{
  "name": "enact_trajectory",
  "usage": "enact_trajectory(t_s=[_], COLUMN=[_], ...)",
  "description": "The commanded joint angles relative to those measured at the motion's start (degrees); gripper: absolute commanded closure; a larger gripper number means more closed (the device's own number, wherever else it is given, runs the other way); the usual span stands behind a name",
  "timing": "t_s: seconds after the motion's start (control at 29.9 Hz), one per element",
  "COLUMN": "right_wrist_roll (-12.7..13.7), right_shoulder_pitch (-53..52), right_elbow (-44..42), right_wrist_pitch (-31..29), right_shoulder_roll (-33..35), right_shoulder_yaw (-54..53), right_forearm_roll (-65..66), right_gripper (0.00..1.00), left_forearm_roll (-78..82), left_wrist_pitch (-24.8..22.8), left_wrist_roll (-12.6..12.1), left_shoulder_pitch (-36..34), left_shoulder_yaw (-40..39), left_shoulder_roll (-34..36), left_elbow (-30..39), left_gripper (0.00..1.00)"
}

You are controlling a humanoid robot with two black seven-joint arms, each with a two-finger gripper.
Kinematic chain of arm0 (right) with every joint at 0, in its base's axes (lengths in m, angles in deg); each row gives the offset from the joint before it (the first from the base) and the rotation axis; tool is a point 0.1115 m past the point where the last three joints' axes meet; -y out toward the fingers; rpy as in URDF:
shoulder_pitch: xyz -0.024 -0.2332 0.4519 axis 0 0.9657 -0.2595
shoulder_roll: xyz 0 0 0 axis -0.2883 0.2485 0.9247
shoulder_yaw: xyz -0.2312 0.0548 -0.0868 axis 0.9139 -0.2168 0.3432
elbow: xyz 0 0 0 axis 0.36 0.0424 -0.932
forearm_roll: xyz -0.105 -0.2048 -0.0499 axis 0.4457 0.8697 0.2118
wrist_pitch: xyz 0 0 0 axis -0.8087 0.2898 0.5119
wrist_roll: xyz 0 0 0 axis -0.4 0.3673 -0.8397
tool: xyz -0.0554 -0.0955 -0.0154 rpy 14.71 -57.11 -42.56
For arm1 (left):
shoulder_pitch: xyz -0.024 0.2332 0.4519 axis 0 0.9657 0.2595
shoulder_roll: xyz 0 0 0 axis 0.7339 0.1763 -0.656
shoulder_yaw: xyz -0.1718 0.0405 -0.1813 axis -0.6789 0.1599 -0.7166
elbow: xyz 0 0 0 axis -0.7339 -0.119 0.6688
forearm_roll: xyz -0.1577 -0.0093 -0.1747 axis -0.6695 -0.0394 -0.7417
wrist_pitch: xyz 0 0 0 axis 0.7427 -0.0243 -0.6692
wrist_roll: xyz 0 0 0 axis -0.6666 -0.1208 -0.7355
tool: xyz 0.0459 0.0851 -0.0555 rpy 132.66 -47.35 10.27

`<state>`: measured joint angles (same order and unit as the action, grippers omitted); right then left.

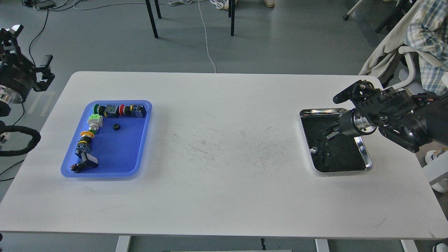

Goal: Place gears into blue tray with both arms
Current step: 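Lift the black part and carry it with the right gripper toward table centre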

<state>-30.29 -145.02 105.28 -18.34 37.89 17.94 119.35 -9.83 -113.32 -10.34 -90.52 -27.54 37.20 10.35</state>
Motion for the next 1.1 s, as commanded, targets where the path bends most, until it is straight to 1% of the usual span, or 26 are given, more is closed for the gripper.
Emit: enact_trajectory(t_s=[0.0,0.07,0.23,0.3,0.37,0.53,0.67,0.77,0.87,0.9,0.97,1.07], right_wrist_roll=[0.1,0.3,0.8,1.1,1.1,1.3,1.3,1.3,1.3,1.4,1.4,1.7], right_shoulder_pitch=[-1.6,-2.1,-4.3,-5.6,-6.4,-6.8,-7.2,-7.1,-6.8,-6.6,-6.2,-5.1], right_elbow=[0.0,-0.1,0.0,0.2,0.5,1.4,4.1,4.5,4.7,4.7,4.4,4.2], right_wrist_pitch=[1.4,2.0,6.3,7.3,9.6,13.8,18.2,21.1,26.8,27.8,28.6,30.9], right_shoulder_roll=[-0.4,-1.3,-3.2,-5.0,-6.9,-10.6,-11.9,-14.8,-16.8,-17.9,-20.3,-20.5], right_shoulder_yaw=[-1.9,-3.9,-10.9,-12.0,-13.3,-13.7,-13.7,-13.7,-13.7,-13.7,-13.6,-13.4], right_forearm_roll=[-0.2,-0.3,-0.3,-0.3,-0.4,-0.3,-0.2,-0.1,-0.2,-0.2,-0.1,-0.1], right_gripper=[0.99,0.99,0.99,0.99,0.99,0.99,0.99,0.99,0.99,0.99,0.99,0.99], left_forearm_roll=[0.0,0.0,0.0,0.0,0.0,0.0,0.0,0.0,0.0,0.0,0.0,0.0], left_wrist_pitch=[0.0,0.0,0.0,0.0,0.0,0.0,0.0,0.0,0.0,0.0,0.0,0.0], left_wrist_roll=[0.0,0.0,0.0,0.0,0.0,0.0,0.0,0.0,0.0,0.0,0.0,0.0], left_shoulder_pitch=[-0.1,-0.1,0.0,0.0,0.1,0.1,0.4,0.5,1.0,1.1,1.2,1.2], left_shoulder_yaw=[0.0,0.0,0.0,0.0,0.0,0.0,0.0,0.0,0.0,0.0,0.0,0.0], left_shoulder_roll=[0.6,0.9,2.1,2.5,3.0,4.3,5.1,5.7,5.8,6.1,6.7,6.9], left_elbow=[0.0,0.1,0.2,0.2,0.3,0.4,0.5,0.6,0.6,0.6,0.6,0.6], left_gripper=[0.01,0.01,0.01,0.01,0.01,0.01,0.01,0.01,0.01,0.01,0.01,0.01])
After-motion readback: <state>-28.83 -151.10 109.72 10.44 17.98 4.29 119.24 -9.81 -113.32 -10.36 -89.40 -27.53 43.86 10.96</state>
